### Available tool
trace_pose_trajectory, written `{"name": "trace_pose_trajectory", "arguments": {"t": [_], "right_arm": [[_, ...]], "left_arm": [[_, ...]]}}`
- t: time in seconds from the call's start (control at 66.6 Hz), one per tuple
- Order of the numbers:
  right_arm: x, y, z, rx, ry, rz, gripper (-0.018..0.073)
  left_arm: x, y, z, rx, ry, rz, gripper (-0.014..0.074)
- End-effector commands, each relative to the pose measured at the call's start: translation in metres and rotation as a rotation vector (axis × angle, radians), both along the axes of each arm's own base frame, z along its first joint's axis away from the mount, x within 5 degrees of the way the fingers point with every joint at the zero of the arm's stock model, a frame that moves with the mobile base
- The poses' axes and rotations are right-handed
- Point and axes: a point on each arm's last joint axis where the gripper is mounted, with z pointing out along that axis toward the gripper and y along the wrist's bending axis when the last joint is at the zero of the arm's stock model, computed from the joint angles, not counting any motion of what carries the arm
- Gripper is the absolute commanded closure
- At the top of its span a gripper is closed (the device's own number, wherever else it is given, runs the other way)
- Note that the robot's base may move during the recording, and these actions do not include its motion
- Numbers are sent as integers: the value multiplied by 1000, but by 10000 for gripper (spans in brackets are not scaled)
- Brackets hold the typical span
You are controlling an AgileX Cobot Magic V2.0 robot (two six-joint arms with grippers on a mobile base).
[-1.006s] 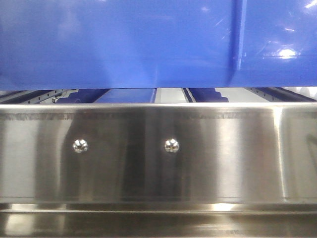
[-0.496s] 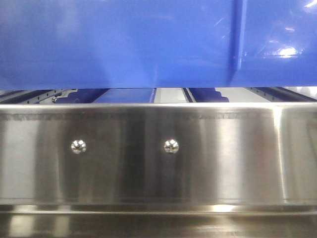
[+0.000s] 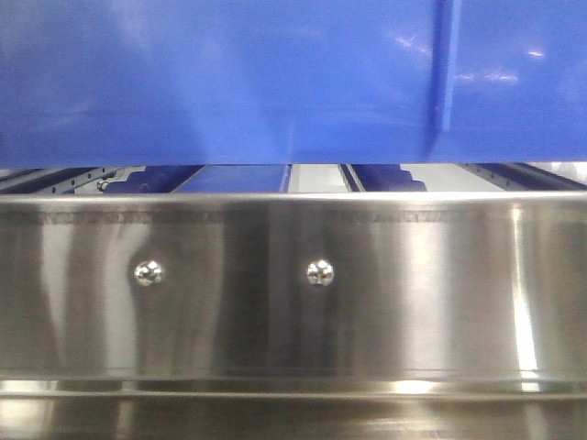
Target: Move blue bin to conveyor side
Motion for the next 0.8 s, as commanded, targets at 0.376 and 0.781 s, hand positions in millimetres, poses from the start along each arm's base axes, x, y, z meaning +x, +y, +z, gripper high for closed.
{"name": "trace_pose_trajectory", "arguments": {"t": [0.376, 0.781], "right_arm": [[42, 13, 42, -45, 244, 137, 9], [79, 41, 87, -81, 315, 330, 10]], "left_arm": [[46, -12, 52, -24, 147, -156, 67], [111, -34, 92, -81, 349, -250, 67]]}}
